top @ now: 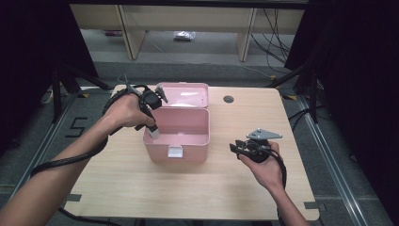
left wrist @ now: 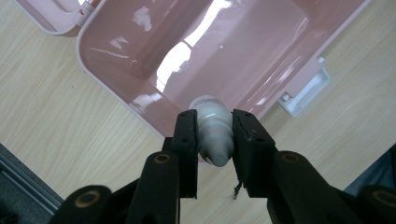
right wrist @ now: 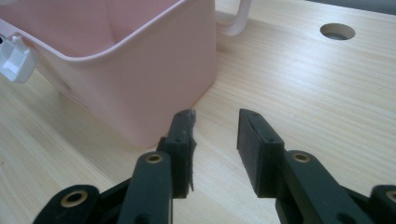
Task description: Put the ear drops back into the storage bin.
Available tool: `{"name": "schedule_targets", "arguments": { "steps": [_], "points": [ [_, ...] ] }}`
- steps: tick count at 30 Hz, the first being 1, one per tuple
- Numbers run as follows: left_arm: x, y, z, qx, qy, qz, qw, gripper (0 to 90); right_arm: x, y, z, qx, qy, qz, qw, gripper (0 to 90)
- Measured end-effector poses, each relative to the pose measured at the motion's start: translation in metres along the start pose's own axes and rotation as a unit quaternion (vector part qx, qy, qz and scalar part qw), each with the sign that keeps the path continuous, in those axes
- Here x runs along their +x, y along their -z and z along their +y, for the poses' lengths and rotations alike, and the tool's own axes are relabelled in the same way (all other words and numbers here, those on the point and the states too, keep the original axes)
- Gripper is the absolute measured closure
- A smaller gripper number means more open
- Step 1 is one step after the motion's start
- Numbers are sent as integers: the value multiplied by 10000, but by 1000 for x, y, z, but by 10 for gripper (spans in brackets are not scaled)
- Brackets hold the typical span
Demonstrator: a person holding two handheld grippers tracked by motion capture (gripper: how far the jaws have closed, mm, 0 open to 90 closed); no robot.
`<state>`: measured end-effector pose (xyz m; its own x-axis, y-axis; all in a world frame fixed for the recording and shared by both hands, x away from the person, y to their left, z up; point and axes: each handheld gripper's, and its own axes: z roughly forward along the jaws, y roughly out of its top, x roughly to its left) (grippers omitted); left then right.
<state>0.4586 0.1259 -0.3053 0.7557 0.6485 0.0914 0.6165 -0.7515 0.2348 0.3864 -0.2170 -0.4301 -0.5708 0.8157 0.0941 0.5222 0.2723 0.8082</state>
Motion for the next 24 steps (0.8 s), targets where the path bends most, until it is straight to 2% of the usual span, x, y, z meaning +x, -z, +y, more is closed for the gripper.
{"name": "schedule_targets", "arguments": {
  "steps": [2,4,6,9,10,12,15,16,19,20,22,23,24],
  "points": [
    [1,-3,1,20,35,-17,10000,714,0,0,0,-19,8,-2,10000,670],
    [3,-5,3,63,42,-20,10000,714,1,1,-1,21,-125,18,9999,670],
    [3,-8,3,70,104,1,9999,714,-1,0,0,-22,20,-13,10000,670],
    [5,-11,4,152,109,43,9998,714,-1,0,-1,-25,22,-6,10000,670],
    [5,-12,4,136,155,21,9998,714,1,0,-1,-13,-106,48,9999,670],
    [6,-15,5,135,192,12,9997,714,-2,0,-1,-16,39,13,10000,670],
    [7,-18,6,136,272,60,9995,714,-1,0,-1,-24,-32,26,10000,670],
    [8,-19,6,141,304,66,9994,714,1,0,-2,0,-156,54,9999,670],
    [9,-23,7,103,331,79,9994,714,0,1,-1,6,-117,39,9999,670],
    [9,-24,7,98,391,69,9992,714,2,2,-1,39,-221,35,9997,670],
    [10,-26,7,131,414,68,9990,714,-1,0,-1,-17,-69,77,9999,670],
    [10,-28,7,116,490,62,9987,714,-2,1,-1,-46,15,19,10000,670],
    [10,-30,6,103,501,77,9987,714,-2,1,-1,-15,-21,-11,10000,670]
  ]
}}
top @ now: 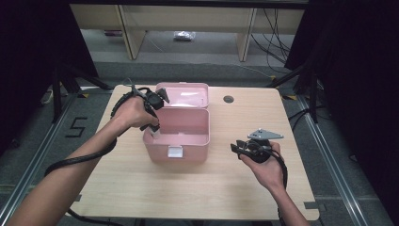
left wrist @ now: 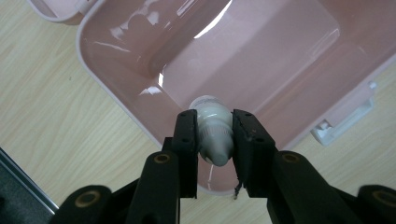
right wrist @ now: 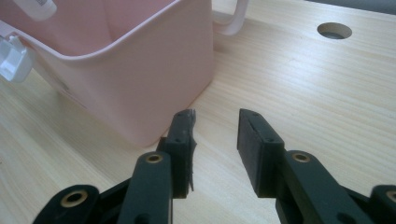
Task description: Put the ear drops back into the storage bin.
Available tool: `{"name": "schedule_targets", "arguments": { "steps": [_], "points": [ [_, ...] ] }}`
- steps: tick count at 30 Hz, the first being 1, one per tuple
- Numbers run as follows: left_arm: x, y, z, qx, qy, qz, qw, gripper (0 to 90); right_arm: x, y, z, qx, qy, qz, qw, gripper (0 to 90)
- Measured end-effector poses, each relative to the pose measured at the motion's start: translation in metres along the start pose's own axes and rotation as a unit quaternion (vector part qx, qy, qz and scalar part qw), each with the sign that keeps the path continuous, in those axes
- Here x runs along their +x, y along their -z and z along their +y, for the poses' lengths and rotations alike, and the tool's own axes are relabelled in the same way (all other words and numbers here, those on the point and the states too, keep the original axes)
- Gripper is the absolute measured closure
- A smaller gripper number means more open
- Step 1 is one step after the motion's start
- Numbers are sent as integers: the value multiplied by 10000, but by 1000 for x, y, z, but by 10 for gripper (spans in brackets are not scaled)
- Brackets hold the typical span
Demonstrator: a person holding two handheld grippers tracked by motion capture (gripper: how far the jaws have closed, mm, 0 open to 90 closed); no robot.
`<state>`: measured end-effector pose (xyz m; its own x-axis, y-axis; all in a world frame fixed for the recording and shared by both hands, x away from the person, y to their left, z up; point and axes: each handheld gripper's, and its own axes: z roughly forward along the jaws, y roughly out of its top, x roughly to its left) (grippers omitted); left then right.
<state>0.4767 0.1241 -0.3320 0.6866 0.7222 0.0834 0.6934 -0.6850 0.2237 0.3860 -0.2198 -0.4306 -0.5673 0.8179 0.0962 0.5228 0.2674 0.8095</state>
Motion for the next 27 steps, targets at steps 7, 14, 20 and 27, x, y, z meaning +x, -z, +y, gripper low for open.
{"name": "schedule_targets", "arguments": {
  "steps": [7,14,20,27],
  "points": [
    [-2,-9,2,175,147,10,9997,714,0,-1,0,-46,-12,66,10000,669],
    [-5,-17,2,188,224,1,9996,714,0,-1,0,-74,-37,82,9999,670],
    [-7,-23,0,120,296,-25,9995,714,1,1,-1,12,-112,30,9999,669],
    [-8,-27,-1,189,307,-110,9993,715,-1,1,-1,-64,-17,36,10000,669]
  ]
}}
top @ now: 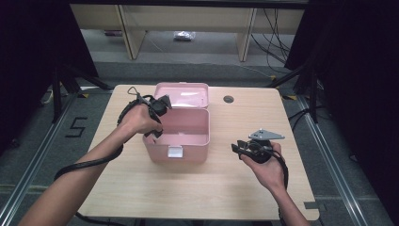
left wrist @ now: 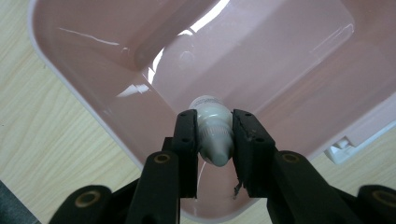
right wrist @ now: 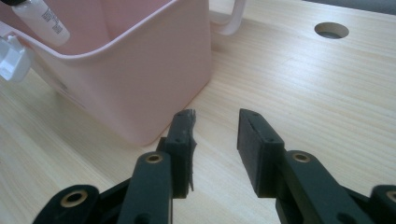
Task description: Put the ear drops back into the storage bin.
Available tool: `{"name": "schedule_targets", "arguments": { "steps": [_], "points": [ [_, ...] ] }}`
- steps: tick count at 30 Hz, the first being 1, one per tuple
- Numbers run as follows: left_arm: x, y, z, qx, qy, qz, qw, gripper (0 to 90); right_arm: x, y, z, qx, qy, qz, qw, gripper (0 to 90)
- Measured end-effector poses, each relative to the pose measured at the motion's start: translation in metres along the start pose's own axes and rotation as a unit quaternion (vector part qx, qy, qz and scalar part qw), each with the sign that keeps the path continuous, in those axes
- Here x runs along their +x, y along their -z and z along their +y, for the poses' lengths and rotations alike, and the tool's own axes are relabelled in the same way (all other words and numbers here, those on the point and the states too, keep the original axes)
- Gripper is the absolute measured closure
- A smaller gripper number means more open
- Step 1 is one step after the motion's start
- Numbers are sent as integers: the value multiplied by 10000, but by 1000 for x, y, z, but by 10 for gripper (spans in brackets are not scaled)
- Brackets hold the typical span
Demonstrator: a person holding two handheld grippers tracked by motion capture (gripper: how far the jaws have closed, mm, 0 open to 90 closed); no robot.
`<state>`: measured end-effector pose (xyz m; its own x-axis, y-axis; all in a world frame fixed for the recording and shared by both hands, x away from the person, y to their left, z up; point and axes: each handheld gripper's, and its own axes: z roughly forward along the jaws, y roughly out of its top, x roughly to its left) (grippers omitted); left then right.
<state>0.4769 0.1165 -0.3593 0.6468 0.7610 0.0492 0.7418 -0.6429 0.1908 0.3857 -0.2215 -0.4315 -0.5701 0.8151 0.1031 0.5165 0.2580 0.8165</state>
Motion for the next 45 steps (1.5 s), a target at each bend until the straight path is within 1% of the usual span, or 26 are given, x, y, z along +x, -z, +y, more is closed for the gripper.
{"name": "schedule_targets", "arguments": {
  "steps": [3,4,6,7,9,12,14,16,19,24,25,26,27,28,29,31,32,35,36,37,38,41,42,43,44,45],
  "points": [
    [0,-2,-1,-19,-3,-1,10000,714,0,1,0,34,7,-8,10000,669],
    [0,-2,-1,44,-30,-20,10000,714,0,1,0,54,-32,-41,10000,670],
    [0,-4,-2,-26,2,-33,10000,714,3,1,0,89,-169,-1,9998,669],
    [0,-5,-2,-38,25,-37,10000,714,1,0,0,67,-73,11,10000,669],
    [1,-4,-2,67,22,-54,10000,714,1,0,-1,67,-74,9,9999,670],
    [1,-5,-2,73,43,-65,9999,714,0,1,-1,39,-17,-27,10000,669],
    [1,-8,-3,-35,71,-60,10000,714,0,1,-1,35,-12,-29,10000,669],
    [1,-9,-3,12,48,-79,10000,715,0,1,-1,26,8,-44,10000,669],
    [1,-9,-3,58,69,-95,9999,714,2,2,-1,99,-162,-20,9998,669],
    [1,-11,-3,69,83,-129,9999,714,1,1,-2,29,-107,-9,9999,669],
    [-1,-13,-5,-19,236,-150,9996,714,1,1,-2,36,-113,-4,9999,669],
    [-1,-13,-5,-3,263,-161,9995,714,1,1,-2,44,-130,2,9999,669],
    [2,-12,-4,129,72,-136,9998,714,2,1,-2,65,-176,11,9998,669],
    [0,-14,-6,10,214,-162,9996,714,2,0,-2,56,-139,5,9999,669],
    [-1,-15,-6,11,229,-174,9996,714,0,0,-1,33,-11,-34,10000,669],
    [-1,-16,-6,1,222,-191,9996,714,0,0,-1,36,-13,-35,10000,670],
    [0,-14,-5,133,149,-207,9996,714,0,0,-1,37,-14,-34,10000,669],
    [-2,-17,-7,33,220,-194,9996,714,0,1,0,43,-9,-44,10000,669],
    [-1,-16,-6,81,108,-182,9997,714,0,2,0,48,26,-80,10000,669],
    [-1,-17,-6,107,89,-182,9997,714,1,1,0,50,-43,-39,10000,669],
    [-2,-18,-7,39,206,-201,9996,714,0,1,0,52,-40,-35,10000,670],
    [-1,-18,-5,112,83,-181,9997,714,0,1,0,10,-8,-57,10000,669],
    [-3,-19,-6,48,217,-205,9995,714,-1,2,0,4,16,-73,10000,670],
    [-3,-20,-6,37,221,-210,9995,714,1,2,0,36,-117,-34,9999,669],
    [-3,-20,-6,38,215,-208,9995,714,0,2,0,16,-32,-76,10000,669],
    [-3,-21,-6,32,204,-204,9996,714,1,2,0,29,-112,-35,9999,669]
  ]
}}
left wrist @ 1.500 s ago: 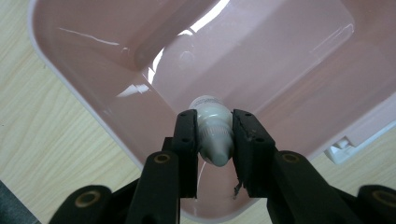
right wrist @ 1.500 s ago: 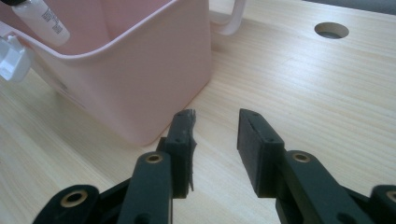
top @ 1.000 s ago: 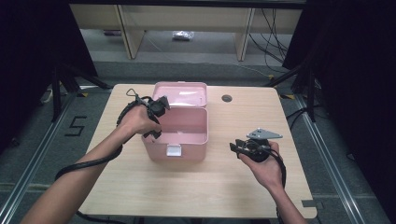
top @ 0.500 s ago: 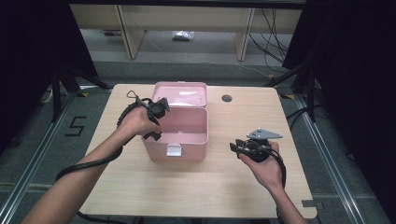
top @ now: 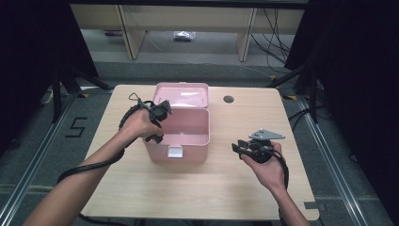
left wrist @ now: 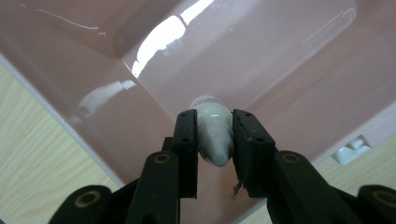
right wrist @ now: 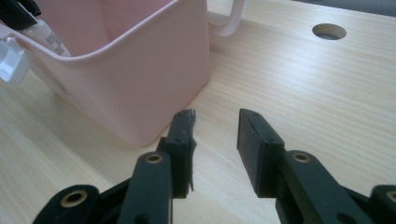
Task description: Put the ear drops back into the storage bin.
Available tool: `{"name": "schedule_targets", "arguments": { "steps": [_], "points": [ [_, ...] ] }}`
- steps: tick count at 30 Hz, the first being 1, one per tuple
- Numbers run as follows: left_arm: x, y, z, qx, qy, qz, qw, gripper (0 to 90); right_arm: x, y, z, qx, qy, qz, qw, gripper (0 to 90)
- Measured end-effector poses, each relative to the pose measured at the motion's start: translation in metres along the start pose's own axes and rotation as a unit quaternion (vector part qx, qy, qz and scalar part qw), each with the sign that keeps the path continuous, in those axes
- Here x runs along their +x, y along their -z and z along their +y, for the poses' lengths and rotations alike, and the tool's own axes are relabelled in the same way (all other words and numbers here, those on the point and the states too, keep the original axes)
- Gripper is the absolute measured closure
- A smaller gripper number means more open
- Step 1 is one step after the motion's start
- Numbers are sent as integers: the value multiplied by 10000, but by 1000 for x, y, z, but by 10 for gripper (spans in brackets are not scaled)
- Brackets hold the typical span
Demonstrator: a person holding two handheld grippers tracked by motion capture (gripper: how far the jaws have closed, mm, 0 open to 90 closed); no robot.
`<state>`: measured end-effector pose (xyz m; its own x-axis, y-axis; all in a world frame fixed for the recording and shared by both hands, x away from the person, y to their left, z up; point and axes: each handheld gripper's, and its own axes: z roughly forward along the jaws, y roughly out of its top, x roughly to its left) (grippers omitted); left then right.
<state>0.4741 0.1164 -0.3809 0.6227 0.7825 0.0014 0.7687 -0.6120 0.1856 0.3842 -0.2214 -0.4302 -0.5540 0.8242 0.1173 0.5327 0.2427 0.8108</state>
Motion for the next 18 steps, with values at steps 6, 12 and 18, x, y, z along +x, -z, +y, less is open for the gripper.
{"name": "schedule_targets", "arguments": {
  "steps": [6,12,18],
  "points": [
    [2,-4,0,13,8,-8,10000,714,-1,-1,0,-22,107,28,9999,669],
    [2,-6,1,10,18,-6,10000,714,-1,-2,0,-36,33,83,10000,669],
    [3,-9,1,34,17,-4,10000,714,-1,0,0,-5,78,-10,10000,669]
  ]
}}
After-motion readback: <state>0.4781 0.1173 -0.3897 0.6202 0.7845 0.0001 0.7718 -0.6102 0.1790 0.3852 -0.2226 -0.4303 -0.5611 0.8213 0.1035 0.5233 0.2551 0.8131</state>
